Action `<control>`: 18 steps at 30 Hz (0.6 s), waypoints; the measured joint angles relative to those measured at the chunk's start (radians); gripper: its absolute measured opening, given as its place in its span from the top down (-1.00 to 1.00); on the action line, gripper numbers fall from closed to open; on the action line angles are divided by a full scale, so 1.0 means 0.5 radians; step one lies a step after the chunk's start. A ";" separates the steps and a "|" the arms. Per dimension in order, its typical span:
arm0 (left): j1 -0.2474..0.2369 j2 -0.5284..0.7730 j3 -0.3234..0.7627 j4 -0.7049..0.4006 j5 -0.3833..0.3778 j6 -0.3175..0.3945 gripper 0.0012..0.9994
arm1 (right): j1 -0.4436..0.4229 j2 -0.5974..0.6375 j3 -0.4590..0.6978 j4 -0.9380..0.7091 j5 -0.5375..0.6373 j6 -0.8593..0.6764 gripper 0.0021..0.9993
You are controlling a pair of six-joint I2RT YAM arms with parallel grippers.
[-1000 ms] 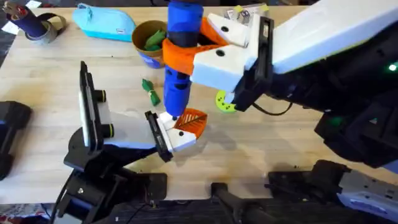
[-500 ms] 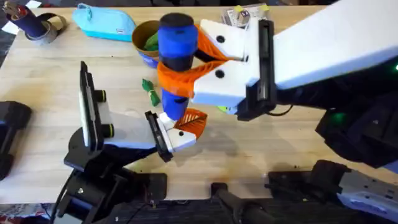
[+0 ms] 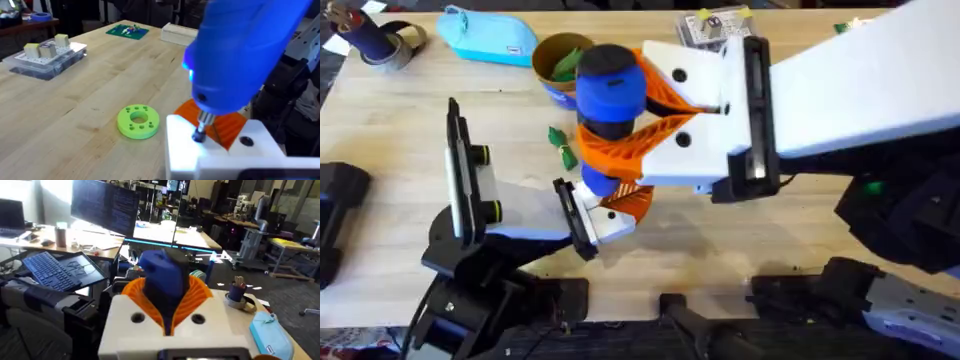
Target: Pick up the gripper from the table and insert it into the empty holder that is missing its gripper. Then pick up a screw, insert it into the mounting hole, and use the screwdriver to tighten it. Finally, clean up the table by picking up the vegetable and placing it into the bucket.
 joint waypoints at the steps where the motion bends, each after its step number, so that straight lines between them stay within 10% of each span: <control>1: 0.000 0.000 0.000 0.003 0.003 0.000 0.98 | 0.000 -0.007 0.000 -0.003 -0.005 0.001 0.92; 18: 0.000 0.001 0.000 -0.034 0.005 0.001 0.98 | -0.009 -0.017 0.024 -0.162 -0.002 -0.118 0.92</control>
